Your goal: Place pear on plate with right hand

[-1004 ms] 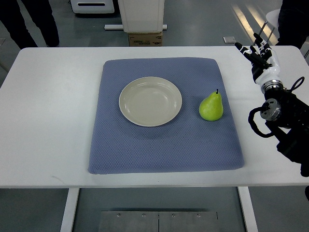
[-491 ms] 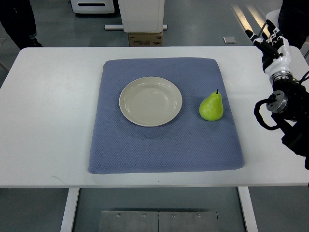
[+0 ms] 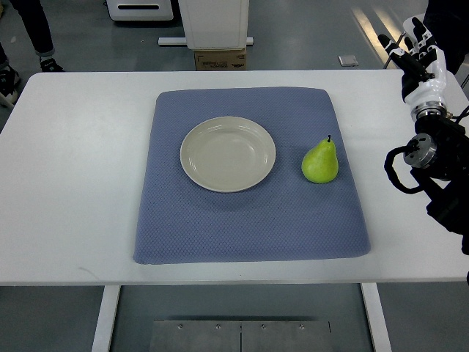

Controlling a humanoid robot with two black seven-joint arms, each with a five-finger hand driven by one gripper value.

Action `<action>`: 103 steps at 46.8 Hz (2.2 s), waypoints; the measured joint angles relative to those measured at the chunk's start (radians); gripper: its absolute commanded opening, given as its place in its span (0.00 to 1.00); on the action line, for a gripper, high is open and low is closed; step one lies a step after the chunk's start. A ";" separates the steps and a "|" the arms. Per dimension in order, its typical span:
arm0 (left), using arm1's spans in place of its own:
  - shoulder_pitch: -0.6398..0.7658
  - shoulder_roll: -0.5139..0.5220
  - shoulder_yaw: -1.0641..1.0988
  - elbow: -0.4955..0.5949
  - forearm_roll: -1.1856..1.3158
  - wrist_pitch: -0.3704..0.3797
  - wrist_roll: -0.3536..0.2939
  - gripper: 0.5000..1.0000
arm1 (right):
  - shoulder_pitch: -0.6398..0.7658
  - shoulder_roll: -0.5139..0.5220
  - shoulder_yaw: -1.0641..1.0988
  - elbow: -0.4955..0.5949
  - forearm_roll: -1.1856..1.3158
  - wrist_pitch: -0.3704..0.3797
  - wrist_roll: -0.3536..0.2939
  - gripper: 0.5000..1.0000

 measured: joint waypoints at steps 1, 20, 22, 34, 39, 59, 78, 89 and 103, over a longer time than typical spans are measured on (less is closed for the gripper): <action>0.000 0.000 0.000 0.000 0.000 0.000 0.000 1.00 | -0.001 0.000 0.011 0.002 0.001 0.000 0.000 1.00; 0.000 0.000 0.000 0.000 0.000 0.000 0.000 1.00 | -0.096 -0.084 0.028 0.338 -0.022 -0.003 -0.003 1.00; 0.000 0.000 0.000 0.000 0.000 0.000 0.000 1.00 | -0.074 -0.091 0.010 0.329 -0.024 -0.003 -0.009 1.00; 0.000 0.000 0.000 0.000 0.000 0.000 0.000 1.00 | 0.055 -0.223 -0.243 0.347 -0.025 0.022 -0.104 1.00; 0.000 0.000 0.000 0.000 0.000 0.000 0.000 1.00 | 0.086 -0.285 -0.352 0.386 -0.022 0.067 -0.112 1.00; -0.001 0.000 0.000 0.000 0.000 0.000 0.000 1.00 | 0.019 -0.514 -0.457 0.667 -0.035 0.123 -0.033 1.00; 0.000 0.000 0.000 0.000 0.000 0.000 0.000 1.00 | -0.132 -0.563 -0.477 0.725 -0.172 0.060 0.034 1.00; 0.000 0.000 0.000 0.000 0.000 0.000 0.000 1.00 | -0.175 -0.507 -0.484 0.715 -0.250 -0.024 0.043 1.00; 0.000 0.000 0.000 0.000 0.000 0.000 0.000 1.00 | -0.171 -0.433 -0.574 0.650 -0.316 -0.128 0.047 1.00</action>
